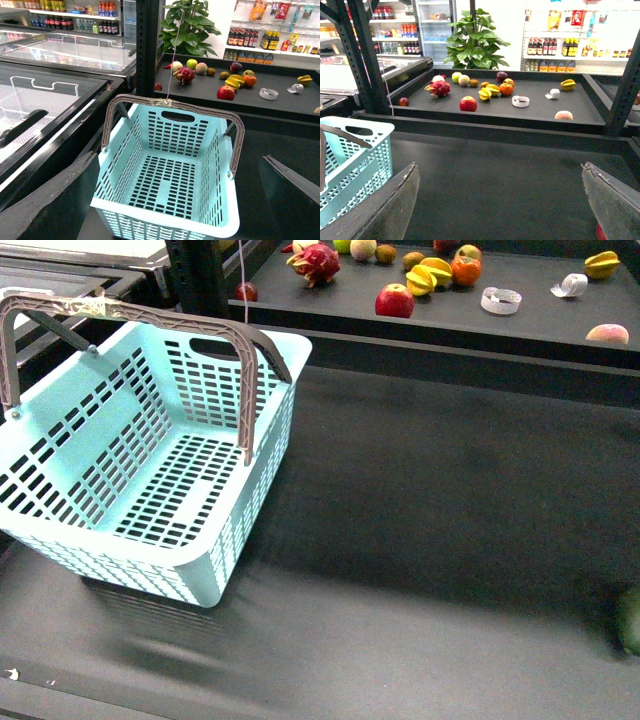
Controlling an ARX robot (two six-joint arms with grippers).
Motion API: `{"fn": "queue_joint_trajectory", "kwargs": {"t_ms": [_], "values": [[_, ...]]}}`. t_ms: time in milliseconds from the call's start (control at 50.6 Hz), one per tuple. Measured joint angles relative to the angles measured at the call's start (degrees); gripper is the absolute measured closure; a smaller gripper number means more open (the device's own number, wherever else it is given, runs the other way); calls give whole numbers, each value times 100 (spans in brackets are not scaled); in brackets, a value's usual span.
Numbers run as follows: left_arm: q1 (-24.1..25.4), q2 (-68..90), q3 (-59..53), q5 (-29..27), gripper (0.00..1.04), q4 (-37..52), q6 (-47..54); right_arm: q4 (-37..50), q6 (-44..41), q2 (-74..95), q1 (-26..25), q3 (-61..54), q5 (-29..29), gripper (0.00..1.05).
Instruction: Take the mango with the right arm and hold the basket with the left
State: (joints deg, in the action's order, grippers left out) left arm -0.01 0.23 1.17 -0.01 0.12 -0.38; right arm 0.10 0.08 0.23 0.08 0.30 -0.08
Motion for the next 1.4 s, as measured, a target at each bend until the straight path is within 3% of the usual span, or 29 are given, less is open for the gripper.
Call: {"fn": "queue_joint_trajectory", "kwargs": {"t_ms": [534, 554, 593, 633, 692, 732, 870, 1048, 1404], "values": [[0, 2, 0, -9, 6, 2, -2, 0, 0, 0, 0, 0, 0, 8], [-90, 44, -11, -262, 6, 79, -114, 0, 0, 0, 0, 0, 0, 8], [-651, 450, -26, -1899, 6, 859, -649, 0, -2, 0, 0, 0, 0, 8], [-1115, 929, -15, -2953, 6, 1453, -1108, 0, 0, 0, 0, 0, 9, 8], [-1416, 1641, -9, -3644, 6, 1834, -1681, 0, 0, 0, 0, 0, 2, 8], [-1493, 2210, 0, -3799, 6, 2107, -1991, 0, 0, 0, 0, 0, 2, 8], [-1543, 4507, 168, -3526, 6, 3331, -2870, 0, 0, 0, 0, 0, 2, 8], [-1250, 7503, 1139, -3029, 6, 4754, -3602, 0, 0, 0, 0, 0, 0, 8], [-1185, 10546, 4098, -2131, 6, 4133, -4627, 0, 0, 0, 0, 0, 2, 8]]}}
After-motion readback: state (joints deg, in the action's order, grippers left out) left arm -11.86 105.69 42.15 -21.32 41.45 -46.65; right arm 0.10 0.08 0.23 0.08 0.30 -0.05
